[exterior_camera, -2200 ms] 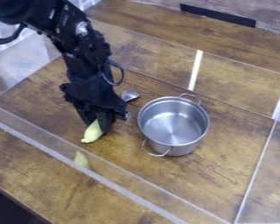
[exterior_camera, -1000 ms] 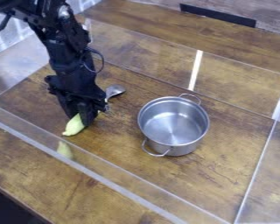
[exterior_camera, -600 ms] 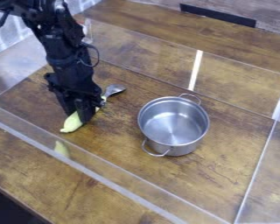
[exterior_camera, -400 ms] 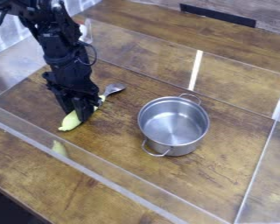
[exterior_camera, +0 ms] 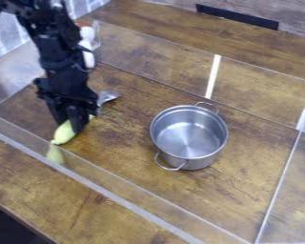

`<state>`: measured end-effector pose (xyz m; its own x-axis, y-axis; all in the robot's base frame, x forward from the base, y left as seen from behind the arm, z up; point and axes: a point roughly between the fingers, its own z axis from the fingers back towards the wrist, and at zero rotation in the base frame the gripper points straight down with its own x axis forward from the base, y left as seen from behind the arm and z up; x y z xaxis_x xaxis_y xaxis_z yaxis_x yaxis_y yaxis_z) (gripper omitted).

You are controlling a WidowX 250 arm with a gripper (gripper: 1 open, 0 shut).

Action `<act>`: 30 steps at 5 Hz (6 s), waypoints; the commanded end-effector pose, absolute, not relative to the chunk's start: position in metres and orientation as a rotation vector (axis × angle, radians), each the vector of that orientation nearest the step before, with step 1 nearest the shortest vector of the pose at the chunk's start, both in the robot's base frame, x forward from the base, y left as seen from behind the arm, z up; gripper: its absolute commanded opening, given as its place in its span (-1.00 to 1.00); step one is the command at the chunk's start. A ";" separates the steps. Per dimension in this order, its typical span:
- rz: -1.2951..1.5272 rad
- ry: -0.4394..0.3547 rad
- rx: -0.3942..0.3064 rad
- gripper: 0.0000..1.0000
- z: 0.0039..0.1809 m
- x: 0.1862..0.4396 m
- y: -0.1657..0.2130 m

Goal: Move the green spoon to the right

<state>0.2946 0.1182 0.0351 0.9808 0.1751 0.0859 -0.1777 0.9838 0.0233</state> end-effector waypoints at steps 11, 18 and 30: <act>0.167 -0.164 -0.018 -1.00 0.113 0.378 -0.112; -0.025 -0.153 -0.003 -1.00 0.150 0.384 -0.116; 0.260 -0.067 -0.016 -1.00 0.065 0.453 -0.077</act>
